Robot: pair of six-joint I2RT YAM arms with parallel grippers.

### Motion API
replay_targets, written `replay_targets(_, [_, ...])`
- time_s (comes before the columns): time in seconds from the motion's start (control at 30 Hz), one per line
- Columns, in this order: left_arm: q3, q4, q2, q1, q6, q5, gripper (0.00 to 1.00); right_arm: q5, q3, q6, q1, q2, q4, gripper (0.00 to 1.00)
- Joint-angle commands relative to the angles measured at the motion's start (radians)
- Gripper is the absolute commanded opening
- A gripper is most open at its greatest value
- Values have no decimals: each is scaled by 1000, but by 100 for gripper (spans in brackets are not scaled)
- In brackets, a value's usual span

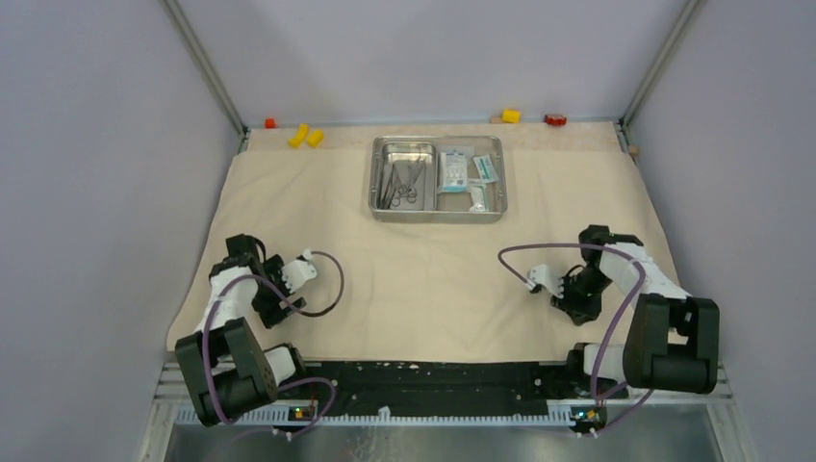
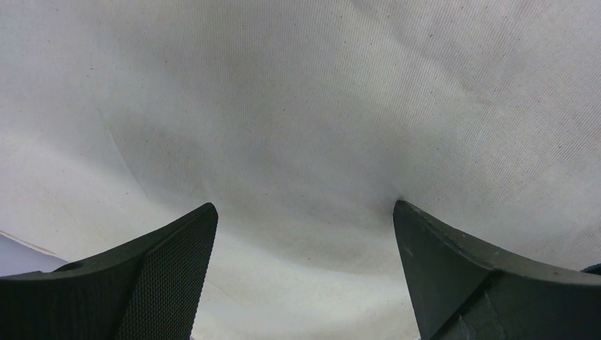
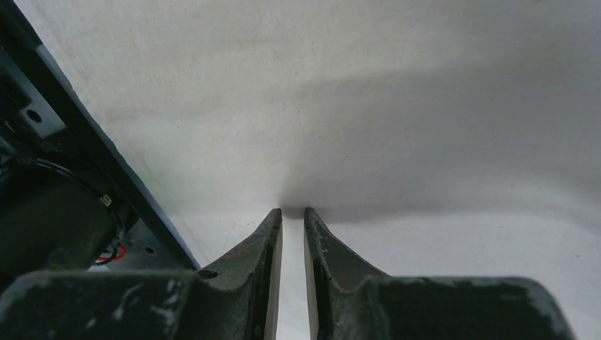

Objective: Open and lay out the surgical kit
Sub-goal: Smooth out the surgical kit at the center of the board.

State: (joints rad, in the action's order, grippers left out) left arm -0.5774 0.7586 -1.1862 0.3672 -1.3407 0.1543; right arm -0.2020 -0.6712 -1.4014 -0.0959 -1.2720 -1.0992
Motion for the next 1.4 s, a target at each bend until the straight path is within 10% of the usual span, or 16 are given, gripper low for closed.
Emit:
replay_targets(0.0, [97,32,-39,10,-80,-120,99,87,26,-48,-8,-49,8,18])
replay_targets(0.8, [104,259,107,3,-172,-199,99,301,82,-54,-9,-83,-27,13])
replay_targets(1.37, [-257,210,60,6,49,58,99,55,-333,-72,-268,-155,-75,24])
